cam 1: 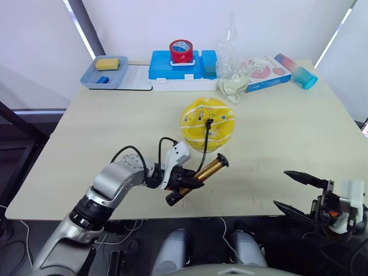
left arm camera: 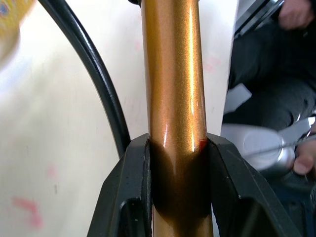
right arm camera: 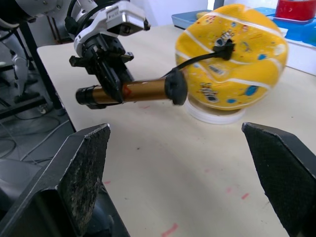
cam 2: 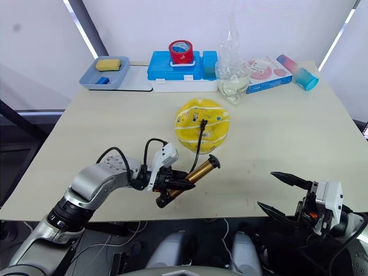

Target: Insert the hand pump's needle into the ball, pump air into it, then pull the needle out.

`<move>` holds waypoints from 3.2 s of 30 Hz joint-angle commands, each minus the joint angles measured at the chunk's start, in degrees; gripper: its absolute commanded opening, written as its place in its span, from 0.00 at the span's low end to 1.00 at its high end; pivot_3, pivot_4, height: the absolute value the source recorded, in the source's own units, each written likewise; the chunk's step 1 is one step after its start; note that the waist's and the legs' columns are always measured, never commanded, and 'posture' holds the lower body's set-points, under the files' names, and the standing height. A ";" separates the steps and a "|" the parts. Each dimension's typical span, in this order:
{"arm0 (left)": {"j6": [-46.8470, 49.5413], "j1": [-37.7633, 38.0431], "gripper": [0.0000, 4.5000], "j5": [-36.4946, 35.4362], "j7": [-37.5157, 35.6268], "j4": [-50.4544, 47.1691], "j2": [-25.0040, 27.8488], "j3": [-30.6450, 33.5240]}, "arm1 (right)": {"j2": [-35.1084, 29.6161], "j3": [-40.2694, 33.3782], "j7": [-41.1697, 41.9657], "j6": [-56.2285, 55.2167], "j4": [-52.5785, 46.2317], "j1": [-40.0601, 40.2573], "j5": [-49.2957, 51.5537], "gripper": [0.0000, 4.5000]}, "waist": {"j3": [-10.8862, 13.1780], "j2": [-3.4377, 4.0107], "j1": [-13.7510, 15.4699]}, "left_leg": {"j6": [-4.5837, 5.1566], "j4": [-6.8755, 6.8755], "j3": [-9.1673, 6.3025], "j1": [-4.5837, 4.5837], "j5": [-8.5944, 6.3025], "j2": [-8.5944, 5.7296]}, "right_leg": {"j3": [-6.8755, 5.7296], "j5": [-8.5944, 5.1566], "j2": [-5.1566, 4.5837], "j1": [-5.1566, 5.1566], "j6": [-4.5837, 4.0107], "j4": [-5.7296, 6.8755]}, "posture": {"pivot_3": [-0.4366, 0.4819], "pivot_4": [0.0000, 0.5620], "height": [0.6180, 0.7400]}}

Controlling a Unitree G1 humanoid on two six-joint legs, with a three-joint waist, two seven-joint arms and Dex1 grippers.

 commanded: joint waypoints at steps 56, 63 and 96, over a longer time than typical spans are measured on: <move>-53.45 6.51 0.22 1.61 -24.11 29.21 -20.85 8.11 | 16.32 24.42 -23.28 19.46 -7.01 -21.66 2.96 0.66 | -0.05 0.05 -0.35 | -0.15 0.01 -1.34 -0.91 0.20 -0.28 | 4.86 -0.01 2.99 -0.04 0.19 -0.90 | 0.48 0.27 0.97; -53.62 7.06 0.22 1.98 -24.61 29.42 -20.98 8.11 | 16.83 24.42 -23.12 19.50 -7.35 -21.90 3.39 0.46 | -0.05 0.06 -0.37 | -0.49 -0.04 -1.75 -0.91 0.41 -0.01 | 4.36 -0.02 3.13 0.02 0.17 -0.80 | 0.48 0.27 0.97; -53.65 6.17 0.78 3.93 -24.70 31.40 -20.41 7.50 | 15.31 25.16 -22.61 20.24 -8.52 -23.96 2.08 0.46 | -0.06 0.09 -0.24 | -0.75 -0.04 -2.31 -0.92 0.57 0.05 | 3.10 -0.02 3.08 0.21 0.15 -0.76 | 0.48 0.27 0.97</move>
